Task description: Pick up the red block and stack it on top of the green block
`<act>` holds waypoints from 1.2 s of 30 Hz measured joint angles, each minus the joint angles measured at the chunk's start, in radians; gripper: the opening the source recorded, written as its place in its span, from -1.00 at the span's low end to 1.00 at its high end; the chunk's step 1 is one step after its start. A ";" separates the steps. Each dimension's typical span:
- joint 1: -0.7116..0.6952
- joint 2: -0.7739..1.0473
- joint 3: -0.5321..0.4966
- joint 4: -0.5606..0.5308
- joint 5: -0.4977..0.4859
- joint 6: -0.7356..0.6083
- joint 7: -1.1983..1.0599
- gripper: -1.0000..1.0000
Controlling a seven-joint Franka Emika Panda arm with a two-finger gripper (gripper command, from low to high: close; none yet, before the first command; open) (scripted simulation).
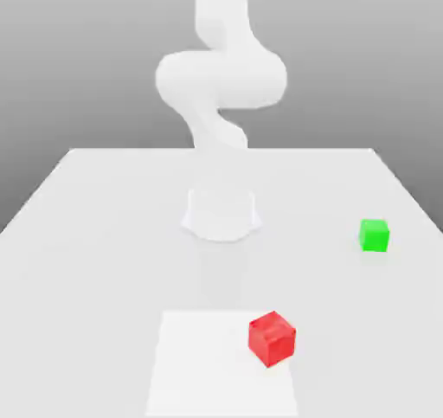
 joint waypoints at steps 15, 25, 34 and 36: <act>0.125 0.555 0.001 -0.292 0.002 0.315 -0.264 0.00; 0.156 0.917 0.012 -0.368 -0.007 0.570 -0.348 0.00; 0.156 0.972 0.011 -0.361 -0.011 0.615 -0.345 -1.00; 0.154 0.917 0.014 -0.369 -0.009 0.569 -0.347 -1.00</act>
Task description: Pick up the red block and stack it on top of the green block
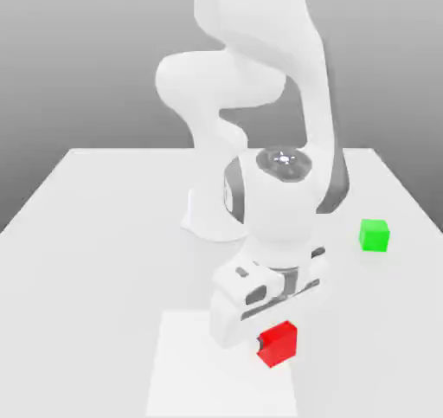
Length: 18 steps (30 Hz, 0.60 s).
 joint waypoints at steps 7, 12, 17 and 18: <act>0.084 -0.192 0.056 -0.041 0.027 -0.151 -0.026 -1.00; 0.268 -0.256 0.117 -0.078 0.067 -0.176 -0.068 -1.00; 0.404 -0.317 0.199 -0.115 0.114 -0.198 -0.114 -1.00; 0.432 -0.330 0.219 -0.123 0.125 -0.203 -0.125 -1.00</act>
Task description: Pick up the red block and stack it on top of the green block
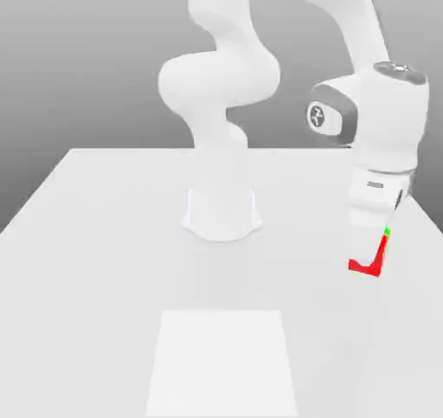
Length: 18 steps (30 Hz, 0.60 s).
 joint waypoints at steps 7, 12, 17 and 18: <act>0.219 -0.089 0.130 -0.051 0.082 -0.033 -0.076 -1.00; 0.331 -0.124 0.209 -0.080 0.096 -0.039 -0.097 -1.00; 0.254 -0.046 0.260 -0.080 -0.061 0.025 0.011 -1.00; 0.237 -0.029 0.269 -0.080 -0.094 0.038 0.033 -1.00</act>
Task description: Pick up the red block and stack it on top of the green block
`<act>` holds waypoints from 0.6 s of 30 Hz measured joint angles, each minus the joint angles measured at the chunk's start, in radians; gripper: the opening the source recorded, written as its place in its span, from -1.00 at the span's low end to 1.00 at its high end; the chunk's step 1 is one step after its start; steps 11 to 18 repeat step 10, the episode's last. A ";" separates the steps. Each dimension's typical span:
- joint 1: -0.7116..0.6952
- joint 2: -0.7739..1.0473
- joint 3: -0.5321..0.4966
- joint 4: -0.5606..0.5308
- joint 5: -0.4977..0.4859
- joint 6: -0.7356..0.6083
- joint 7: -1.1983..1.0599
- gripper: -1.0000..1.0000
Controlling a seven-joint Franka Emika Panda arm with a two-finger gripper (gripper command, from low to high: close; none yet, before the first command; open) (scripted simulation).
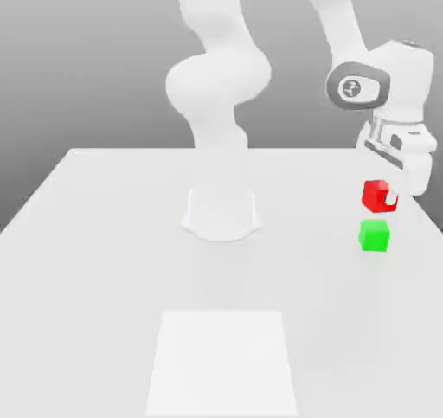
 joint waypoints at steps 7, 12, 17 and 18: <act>-0.069 0.116 0.016 0.006 -0.187 0.090 0.130 -1.00; -0.077 0.157 0.017 0.008 -0.211 0.132 0.147 -1.00; -0.077 0.157 0.017 0.008 -0.211 0.132 0.147 -1.00; -0.077 0.157 0.017 0.008 -0.211 0.132 0.147 -1.00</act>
